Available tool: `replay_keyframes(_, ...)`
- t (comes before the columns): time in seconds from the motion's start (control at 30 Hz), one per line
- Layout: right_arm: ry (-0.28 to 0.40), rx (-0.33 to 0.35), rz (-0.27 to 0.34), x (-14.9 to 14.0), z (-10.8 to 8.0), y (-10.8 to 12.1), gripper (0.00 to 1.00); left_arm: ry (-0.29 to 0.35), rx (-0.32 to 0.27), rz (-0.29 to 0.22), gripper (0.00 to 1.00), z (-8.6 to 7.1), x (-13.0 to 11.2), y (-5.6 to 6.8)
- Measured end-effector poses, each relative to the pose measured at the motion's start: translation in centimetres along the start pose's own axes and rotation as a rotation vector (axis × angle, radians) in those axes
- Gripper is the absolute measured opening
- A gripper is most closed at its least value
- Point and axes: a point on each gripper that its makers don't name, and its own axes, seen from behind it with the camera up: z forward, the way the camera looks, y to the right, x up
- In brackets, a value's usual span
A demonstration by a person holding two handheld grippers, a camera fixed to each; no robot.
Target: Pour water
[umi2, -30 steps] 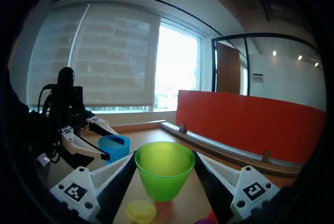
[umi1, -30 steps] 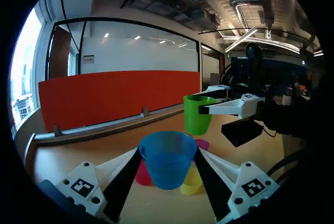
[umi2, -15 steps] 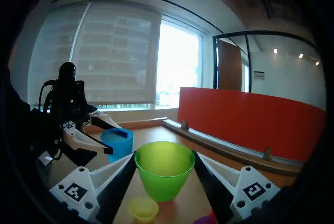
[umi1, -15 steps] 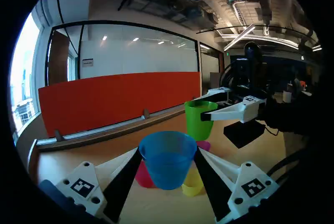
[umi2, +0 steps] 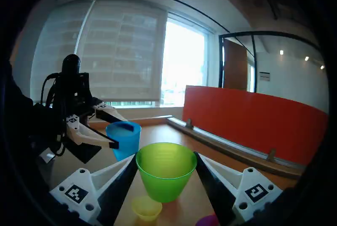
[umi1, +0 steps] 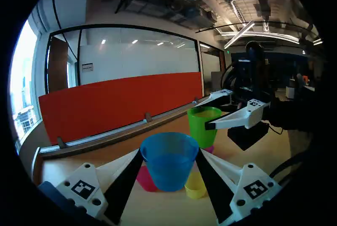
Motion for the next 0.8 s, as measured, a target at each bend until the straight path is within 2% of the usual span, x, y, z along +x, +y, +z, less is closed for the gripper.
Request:
replay_keyframes(0.33,-0.008,0.015,0.006,-0.7,-0.3,-0.6,0.95,0.005,-0.002,0.037,0.86,0.1,0.9,0.2)
replay_keyframes(0.8,-0.02,0.029,0.014,-1.8,-0.7,-1.1,0.95,0.015,0.003,0.062,0.86,0.3,1.7,0.1)
